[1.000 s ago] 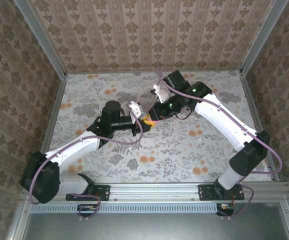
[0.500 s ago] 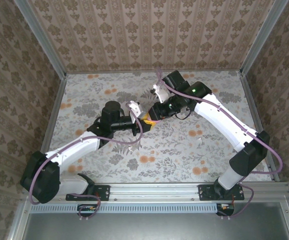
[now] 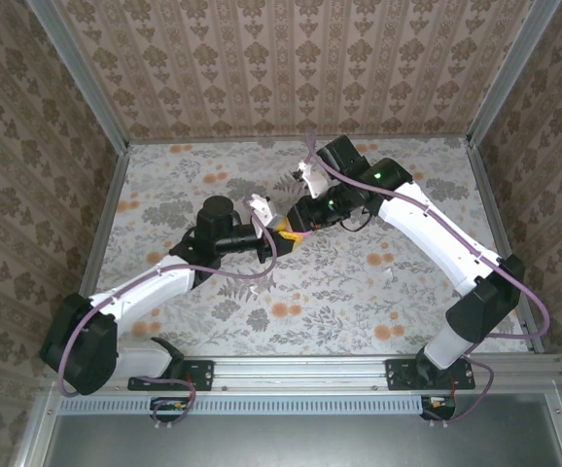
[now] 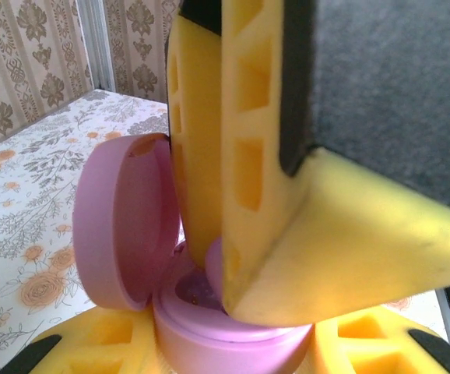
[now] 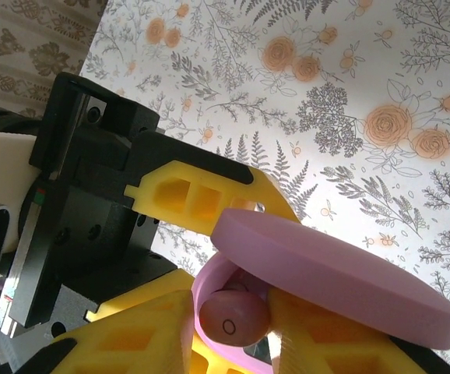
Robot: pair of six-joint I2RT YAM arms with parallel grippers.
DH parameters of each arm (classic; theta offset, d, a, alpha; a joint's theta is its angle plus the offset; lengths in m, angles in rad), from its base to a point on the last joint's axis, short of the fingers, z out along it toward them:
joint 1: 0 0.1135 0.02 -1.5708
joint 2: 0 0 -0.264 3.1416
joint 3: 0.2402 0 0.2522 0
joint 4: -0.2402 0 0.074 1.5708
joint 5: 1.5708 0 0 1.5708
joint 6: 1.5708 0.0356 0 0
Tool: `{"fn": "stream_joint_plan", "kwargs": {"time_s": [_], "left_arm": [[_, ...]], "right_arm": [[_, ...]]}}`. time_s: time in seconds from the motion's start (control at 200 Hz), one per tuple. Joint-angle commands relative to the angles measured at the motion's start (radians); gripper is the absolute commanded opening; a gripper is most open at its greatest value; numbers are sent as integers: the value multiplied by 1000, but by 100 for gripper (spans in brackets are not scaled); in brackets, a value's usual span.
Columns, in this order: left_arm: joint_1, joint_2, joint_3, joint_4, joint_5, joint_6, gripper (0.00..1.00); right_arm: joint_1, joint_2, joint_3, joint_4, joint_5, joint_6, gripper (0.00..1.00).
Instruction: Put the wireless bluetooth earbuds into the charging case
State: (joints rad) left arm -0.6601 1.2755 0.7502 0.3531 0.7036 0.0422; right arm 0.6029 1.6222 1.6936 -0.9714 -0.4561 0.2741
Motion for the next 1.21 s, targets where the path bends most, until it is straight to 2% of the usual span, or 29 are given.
{"fn": "stream_joint_plan", "kwargs": {"time_s": [0.0, 0.25, 0.58, 1.085, 1.2], "left_arm": [[-4, -8, 3, 101, 50, -18, 34], [-3, -13, -4, 106, 28, -15, 35], [-3, -30, -19, 119, -9, -10, 34], [-4, -32, -18, 135, -30, -16, 34], [-3, -36, -21, 141, -40, -15, 34]], "right_arm": [[3, -15, -6, 10, 0, 24, 33], [1, -39, -19, 42, 19, 81, 39], [-12, -115, -92, 126, 16, 168, 40], [-30, -210, -193, 255, -2, 250, 36], [-38, -223, -226, 297, -3, 283, 30]]}}
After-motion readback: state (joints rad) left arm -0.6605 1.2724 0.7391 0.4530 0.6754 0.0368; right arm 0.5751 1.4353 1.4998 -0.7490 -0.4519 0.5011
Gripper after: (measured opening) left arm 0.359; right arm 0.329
